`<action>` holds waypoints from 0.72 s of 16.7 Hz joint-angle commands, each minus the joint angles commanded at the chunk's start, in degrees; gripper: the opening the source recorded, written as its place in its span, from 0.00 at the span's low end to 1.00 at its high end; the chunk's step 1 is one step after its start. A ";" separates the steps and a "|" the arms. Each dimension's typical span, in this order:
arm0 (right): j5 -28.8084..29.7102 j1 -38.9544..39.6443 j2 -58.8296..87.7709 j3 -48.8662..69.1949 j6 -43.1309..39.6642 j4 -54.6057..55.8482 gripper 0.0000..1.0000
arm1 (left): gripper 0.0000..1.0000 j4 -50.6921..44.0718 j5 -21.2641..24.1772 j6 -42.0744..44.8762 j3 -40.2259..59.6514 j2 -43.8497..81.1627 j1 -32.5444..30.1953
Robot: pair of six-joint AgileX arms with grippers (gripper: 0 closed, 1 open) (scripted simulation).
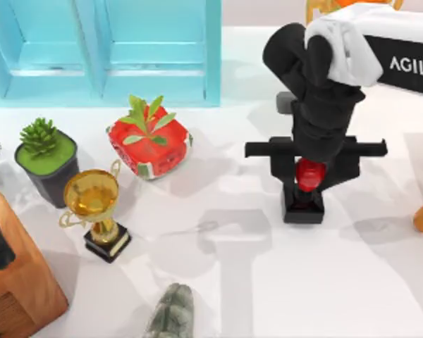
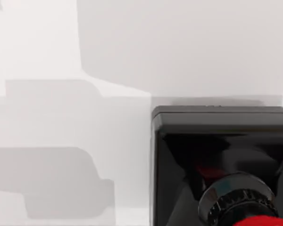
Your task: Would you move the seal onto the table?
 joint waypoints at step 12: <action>0.00 0.00 0.00 0.00 0.00 0.00 1.00 | 1.00 0.00 0.00 0.00 0.00 0.00 0.00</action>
